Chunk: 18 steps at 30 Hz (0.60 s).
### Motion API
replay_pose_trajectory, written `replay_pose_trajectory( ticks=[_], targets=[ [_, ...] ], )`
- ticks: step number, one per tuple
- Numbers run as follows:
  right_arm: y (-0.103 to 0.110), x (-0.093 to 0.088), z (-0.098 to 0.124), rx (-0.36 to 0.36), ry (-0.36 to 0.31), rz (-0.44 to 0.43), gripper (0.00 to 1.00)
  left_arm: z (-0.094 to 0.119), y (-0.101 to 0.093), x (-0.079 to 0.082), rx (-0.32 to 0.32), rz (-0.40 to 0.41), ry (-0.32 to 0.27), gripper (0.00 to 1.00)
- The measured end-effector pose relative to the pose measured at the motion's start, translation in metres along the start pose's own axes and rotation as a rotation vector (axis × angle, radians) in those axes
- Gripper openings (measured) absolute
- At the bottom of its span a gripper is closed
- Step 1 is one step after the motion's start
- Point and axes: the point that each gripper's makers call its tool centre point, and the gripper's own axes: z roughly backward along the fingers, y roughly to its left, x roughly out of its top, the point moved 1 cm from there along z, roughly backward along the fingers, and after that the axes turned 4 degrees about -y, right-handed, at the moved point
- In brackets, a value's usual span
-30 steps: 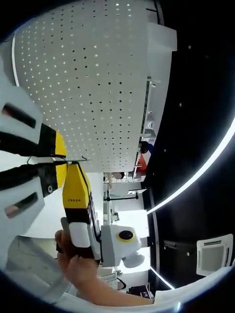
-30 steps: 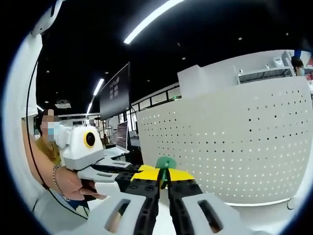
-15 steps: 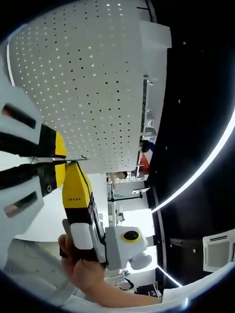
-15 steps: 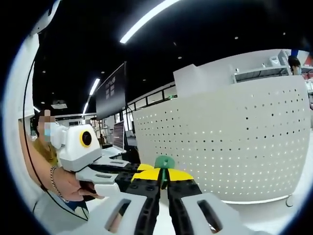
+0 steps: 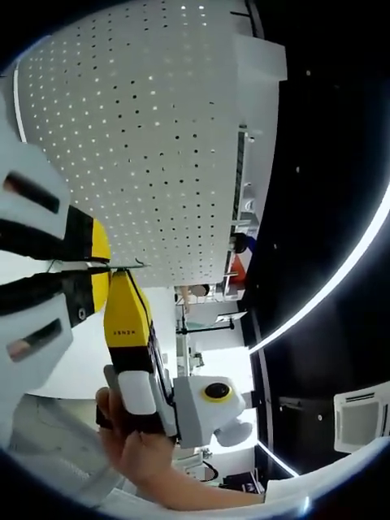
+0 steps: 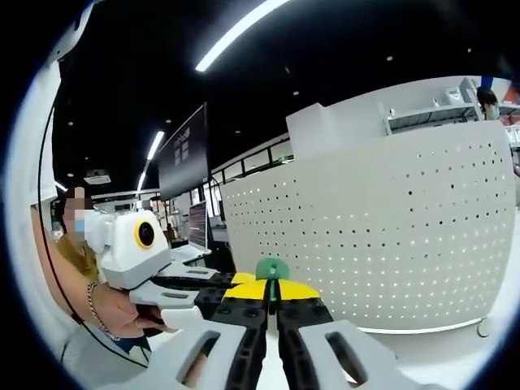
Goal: Insert the hook assembly into the mounting plate slot until the hook locks in place.
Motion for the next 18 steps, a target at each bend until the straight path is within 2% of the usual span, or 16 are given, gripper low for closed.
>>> replay_pose_trajectory(
  ticks=[4,6,11,18],
  targets=[
    [0.0008,-0.0003,-0.0003,0.003,0.004,-0.003,0.0,0.0006,0.0007,-0.0008,0.003,0.013,0.0,0.03],
    [0.0011,-0.0003,-0.0005,0.006,0.004,-0.01,0.0,0.0012,0.0017,-0.0014,-0.001,0.053,0.0,0.04],
    [0.0014,-0.0001,-0.001,0.009,0.006,-0.011,0.0,0.001,0.0018,-0.0017,0.001,0.058,0.002,0.06],
    [0.0019,-0.0002,-0.0006,0.01,0.009,-0.014,0.0,0.0012,0.0069,-0.0066,0.011,0.075,0.022,0.28]
  ],
)
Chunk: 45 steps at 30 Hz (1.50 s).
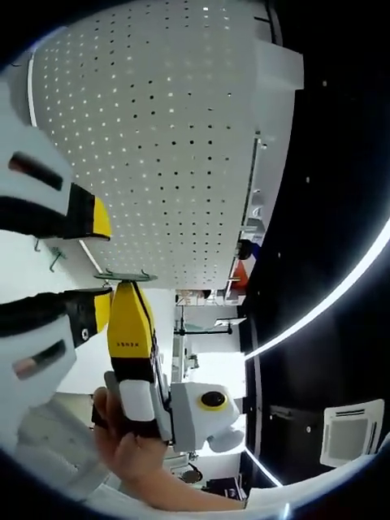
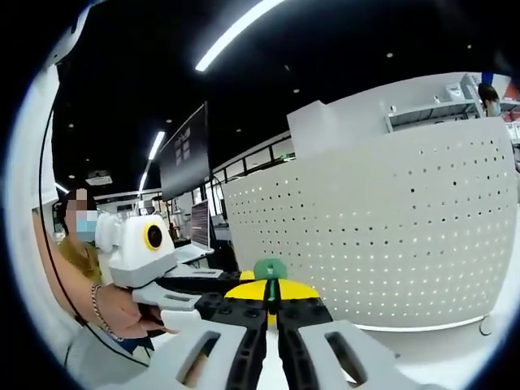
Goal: Insert the hook assembly into the mounting plate slot until the hook locks in place.
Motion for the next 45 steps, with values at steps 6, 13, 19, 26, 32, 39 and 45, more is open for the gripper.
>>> replay_pose_trajectory(
  ticks=[6,13,19,26,32,39,45],
  targets=[
    [0.0,-0.001,0.0,0.003,0.002,0.0,0.0,-0.001,-0.003,-0.008,-0.013,-0.008,0.03,0.45],
    [-0.001,-0.002,0.0,0.001,0.006,-0.005,0.0,-0.004,-0.003,-0.016,-0.013,0.006,0.069,0.69],
    [0.0,-0.003,0.0,0.001,0.009,-0.007,0.0,-0.004,-0.004,-0.02,-0.014,0.004,0.086,0.81],
    [-0.01,0.001,0.001,-0.049,0.017,0.018,0.0,-0.003,-0.001,-0.022,-0.005,0.015,0.093,0.78],
    [-0.039,0.013,0.009,-0.227,0.062,0.207,0.0,-0.002,-0.001,-0.024,-0.004,0.022,0.098,0.78],
    [-0.054,0.021,0.013,-0.292,0.048,0.188,0.0,-0.001,0.0,-0.026,0.002,0.024,0.102,0.76],
    [-0.055,0.023,0.009,-0.287,0.043,0.17,0.0,0.001,0.003,-0.024,0.013,0.019,0.099,0.77]
  ],
)
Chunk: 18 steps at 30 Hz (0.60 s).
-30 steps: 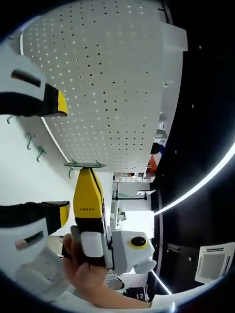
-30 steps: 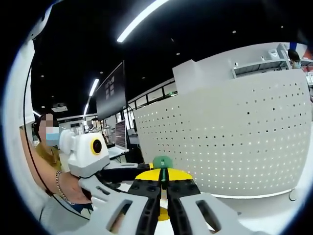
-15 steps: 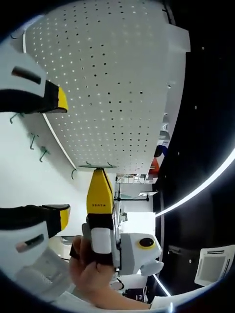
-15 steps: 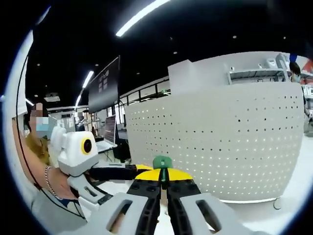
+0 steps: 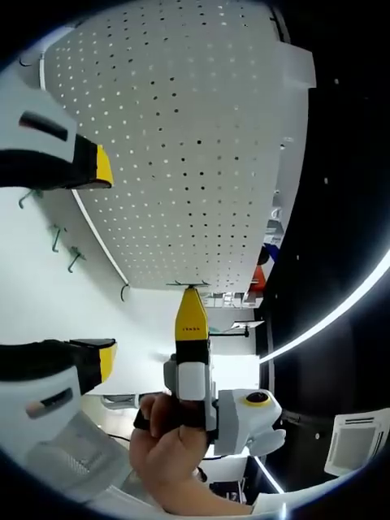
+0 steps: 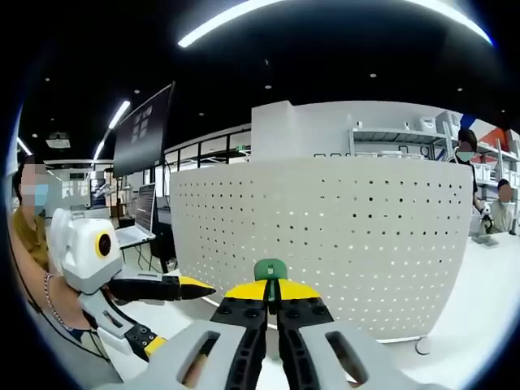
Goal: Insert the hook assembly into the mounting plate slot until the hook locks in place.
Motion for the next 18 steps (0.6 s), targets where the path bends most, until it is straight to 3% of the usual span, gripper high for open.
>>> replay_pose_trajectory(
  ticks=[18],
  targets=[
    [-0.009,0.025,-0.033,-0.006,-0.047,-0.011,0.0,0.022,0.011,-0.011,0.039,0.0,0.024,0.74]
  ],
)
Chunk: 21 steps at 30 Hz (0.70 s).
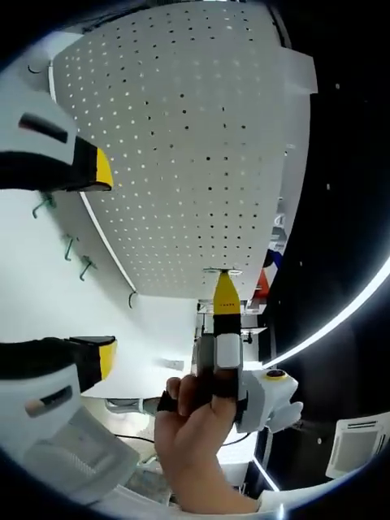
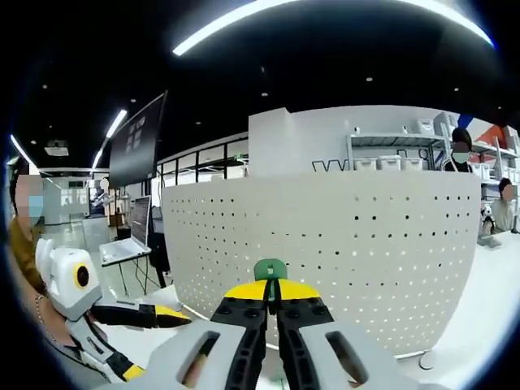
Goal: Insert the hook assembly into the mounting plate slot until the hook locks in place.
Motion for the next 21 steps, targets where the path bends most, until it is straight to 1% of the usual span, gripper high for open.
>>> replay_pose_trajectory(
  ticks=[12,21],
  targets=[
    [-0.002,0.011,-0.023,-0.007,-0.024,-0.009,0.0,0.017,0.008,-0.009,0.033,0.008,0.02,0.74],
    [-0.002,0.023,-0.041,-0.005,-0.045,-0.002,0.0,0.027,0.012,-0.014,0.043,0.013,0.039,0.74]
  ],
)
